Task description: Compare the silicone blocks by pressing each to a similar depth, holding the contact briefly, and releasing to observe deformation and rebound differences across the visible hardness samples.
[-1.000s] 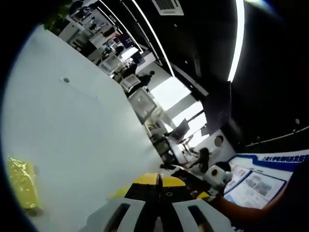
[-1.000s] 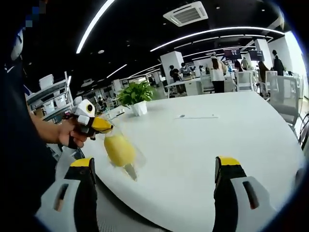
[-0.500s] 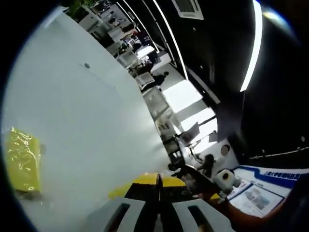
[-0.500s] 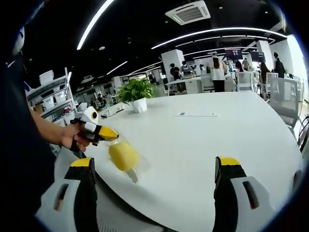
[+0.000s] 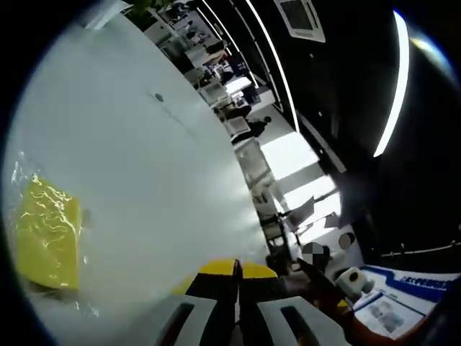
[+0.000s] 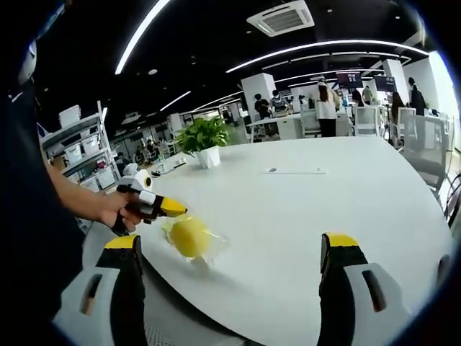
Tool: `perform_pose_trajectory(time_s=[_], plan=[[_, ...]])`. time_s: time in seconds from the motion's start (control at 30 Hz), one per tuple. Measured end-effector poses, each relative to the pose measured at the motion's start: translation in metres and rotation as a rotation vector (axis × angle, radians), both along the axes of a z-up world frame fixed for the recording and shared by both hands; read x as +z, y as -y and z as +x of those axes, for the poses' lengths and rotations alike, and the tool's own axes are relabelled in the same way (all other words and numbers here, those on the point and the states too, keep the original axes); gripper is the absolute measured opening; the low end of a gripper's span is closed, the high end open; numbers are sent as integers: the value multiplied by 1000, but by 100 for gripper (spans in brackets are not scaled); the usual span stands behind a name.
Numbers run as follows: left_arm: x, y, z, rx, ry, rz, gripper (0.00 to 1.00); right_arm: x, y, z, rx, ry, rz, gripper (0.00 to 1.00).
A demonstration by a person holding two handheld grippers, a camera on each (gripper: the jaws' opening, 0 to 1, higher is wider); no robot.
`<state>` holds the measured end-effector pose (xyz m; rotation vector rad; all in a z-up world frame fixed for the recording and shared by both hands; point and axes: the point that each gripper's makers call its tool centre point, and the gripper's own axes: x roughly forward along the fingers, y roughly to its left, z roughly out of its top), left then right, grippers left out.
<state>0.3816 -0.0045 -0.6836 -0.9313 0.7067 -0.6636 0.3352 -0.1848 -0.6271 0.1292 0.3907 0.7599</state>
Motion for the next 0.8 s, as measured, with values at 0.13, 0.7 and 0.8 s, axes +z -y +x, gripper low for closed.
perform_pose_trajectory(time_s=[0.13,0.7,0.8], plan=[[-10,-10,12,35,2,49,0,0,-1,-1,3,-4,4,96],[-51,-30,32,95,-69,163,0,-4,-3,-4,2,-17,7,96],[-57,-31,31,73,-51,220,0,-4,-4,-4,4,-18,8,96]])
